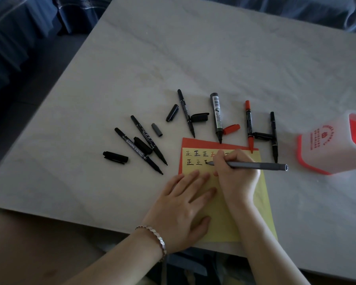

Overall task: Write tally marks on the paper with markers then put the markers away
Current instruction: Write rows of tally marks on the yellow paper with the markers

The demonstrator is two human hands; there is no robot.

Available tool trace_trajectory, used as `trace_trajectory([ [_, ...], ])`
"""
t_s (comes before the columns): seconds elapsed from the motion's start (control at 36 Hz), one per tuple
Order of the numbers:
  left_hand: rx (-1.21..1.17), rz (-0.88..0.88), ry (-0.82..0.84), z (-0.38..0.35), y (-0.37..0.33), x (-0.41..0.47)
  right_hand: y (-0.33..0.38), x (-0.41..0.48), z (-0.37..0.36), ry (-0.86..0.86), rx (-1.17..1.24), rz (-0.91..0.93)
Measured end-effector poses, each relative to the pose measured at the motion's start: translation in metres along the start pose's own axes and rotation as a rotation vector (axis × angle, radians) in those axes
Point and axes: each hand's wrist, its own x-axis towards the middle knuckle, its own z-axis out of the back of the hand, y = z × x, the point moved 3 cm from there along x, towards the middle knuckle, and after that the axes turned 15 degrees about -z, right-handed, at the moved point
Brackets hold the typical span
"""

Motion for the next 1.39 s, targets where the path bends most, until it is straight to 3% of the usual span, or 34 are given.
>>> trace_trajectory([
  [1.06, -0.009, -0.001, -0.017, 0.0012, -0.0003, 0.0001, -0.0001, -0.0013, -0.0004, 0.007, -0.022, 0.016],
  [1.39, -0.012, 0.0, -0.007, -0.0005, 0.0007, -0.0005, -0.0006, -0.0002, 0.0037, -0.111, 0.059, -0.058],
])
